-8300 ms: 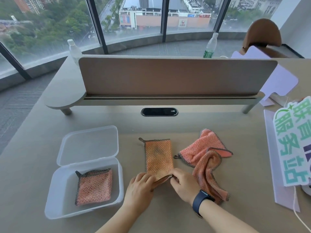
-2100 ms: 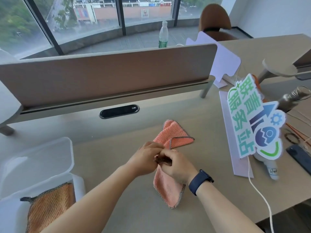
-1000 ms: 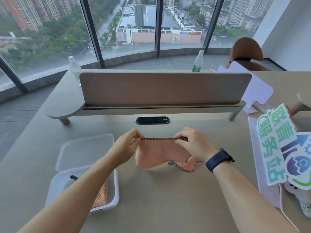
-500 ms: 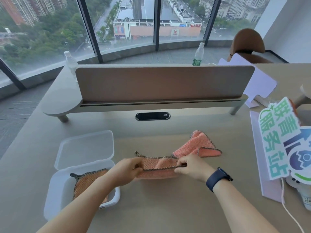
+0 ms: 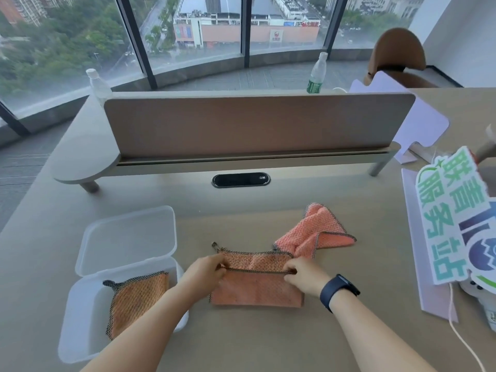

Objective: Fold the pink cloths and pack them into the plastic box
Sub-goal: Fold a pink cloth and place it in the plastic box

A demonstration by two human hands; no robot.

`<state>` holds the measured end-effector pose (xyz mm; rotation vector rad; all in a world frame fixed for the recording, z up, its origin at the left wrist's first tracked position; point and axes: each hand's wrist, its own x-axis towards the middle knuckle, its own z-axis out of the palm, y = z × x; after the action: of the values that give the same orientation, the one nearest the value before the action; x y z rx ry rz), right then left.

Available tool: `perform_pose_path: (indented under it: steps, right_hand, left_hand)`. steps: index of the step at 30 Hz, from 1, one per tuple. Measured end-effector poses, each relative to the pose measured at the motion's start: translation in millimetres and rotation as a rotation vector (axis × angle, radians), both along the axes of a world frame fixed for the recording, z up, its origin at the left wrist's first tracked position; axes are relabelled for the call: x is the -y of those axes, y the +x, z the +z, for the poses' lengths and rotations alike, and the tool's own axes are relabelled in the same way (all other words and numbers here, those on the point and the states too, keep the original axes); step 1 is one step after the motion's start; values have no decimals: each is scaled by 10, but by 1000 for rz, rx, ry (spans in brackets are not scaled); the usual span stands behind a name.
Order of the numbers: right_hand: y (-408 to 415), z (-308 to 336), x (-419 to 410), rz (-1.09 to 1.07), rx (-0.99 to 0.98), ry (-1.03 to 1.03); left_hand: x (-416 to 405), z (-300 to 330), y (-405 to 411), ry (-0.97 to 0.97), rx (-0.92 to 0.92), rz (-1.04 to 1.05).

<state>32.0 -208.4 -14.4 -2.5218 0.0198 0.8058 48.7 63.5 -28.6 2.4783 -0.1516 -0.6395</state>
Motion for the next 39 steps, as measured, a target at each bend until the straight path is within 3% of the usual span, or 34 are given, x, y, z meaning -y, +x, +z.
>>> perform_pose_path:
  steps: [19, 30, 36, 39]
  right_hand:
    - [417, -486, -51, -255, 217, -91]
    - [348, -567, -106, -158, 376, -265]
    - [424, -329, -213, -122, 445, -244]
    - [554, -176, -326, -65, 468, -281]
  left_hand:
    - [84, -442, 495, 168, 77, 177]
    - [167, -430, 479, 299, 170, 33]
    - [152, -339, 280, 406, 138, -116]
    - [141, -361, 133, 363, 206, -134]
